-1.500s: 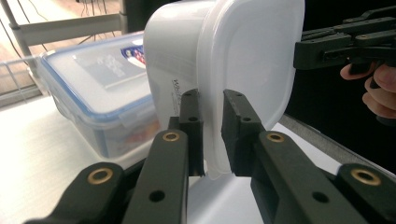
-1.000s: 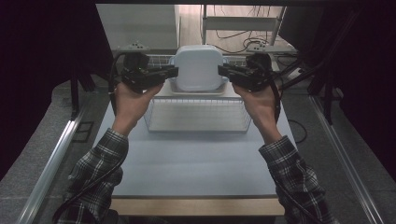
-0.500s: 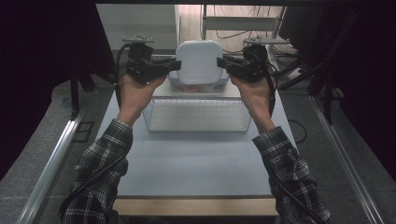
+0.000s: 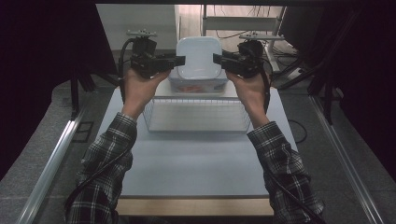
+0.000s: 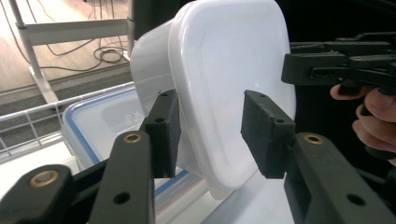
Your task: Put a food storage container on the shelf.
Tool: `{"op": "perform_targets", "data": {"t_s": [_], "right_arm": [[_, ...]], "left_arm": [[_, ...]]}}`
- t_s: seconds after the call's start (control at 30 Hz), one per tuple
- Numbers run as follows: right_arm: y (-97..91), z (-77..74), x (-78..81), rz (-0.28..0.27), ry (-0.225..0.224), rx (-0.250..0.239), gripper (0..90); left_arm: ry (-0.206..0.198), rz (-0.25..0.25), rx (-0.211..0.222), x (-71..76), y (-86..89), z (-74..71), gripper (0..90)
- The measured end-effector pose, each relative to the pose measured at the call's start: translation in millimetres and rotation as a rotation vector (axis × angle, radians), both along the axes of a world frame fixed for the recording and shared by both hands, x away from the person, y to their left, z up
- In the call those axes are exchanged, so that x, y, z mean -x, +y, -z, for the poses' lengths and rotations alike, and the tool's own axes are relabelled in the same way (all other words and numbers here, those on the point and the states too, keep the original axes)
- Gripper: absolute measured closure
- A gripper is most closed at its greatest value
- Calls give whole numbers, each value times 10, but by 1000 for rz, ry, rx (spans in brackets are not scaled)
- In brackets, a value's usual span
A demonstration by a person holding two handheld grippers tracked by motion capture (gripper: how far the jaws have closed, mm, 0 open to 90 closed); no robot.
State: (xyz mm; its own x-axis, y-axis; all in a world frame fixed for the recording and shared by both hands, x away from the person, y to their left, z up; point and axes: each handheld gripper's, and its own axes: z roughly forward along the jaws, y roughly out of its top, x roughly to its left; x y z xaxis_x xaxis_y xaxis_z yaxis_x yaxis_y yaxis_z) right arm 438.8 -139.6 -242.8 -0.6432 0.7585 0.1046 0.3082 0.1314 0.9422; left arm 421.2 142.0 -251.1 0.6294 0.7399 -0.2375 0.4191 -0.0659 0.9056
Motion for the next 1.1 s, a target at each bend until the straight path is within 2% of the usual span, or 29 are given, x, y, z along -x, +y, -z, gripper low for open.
{"op": "perform_targets", "data": {"t_s": [0.27,0.5,0.6,0.77,0.9,1.1], "right_arm": [[29,18,-44,8,12,2,569],[16,27,-120,19,30,-4,507],[34,21,-139,51,11,23,461],[69,20,-166,67,4,36,463],[114,15,-180,89,-17,53,481],[139,26,-199,87,-16,59,477]], "left_arm": [[7,-21,-48,-72,-79,41,502],[23,-16,-49,-117,-110,84,494],[20,-19,-48,-117,-129,75,467],[30,-31,-46,-142,-132,66,410],[7,-62,-65,-162,-134,42,390],[-11,-94,-78,-184,-141,0,395]]}}
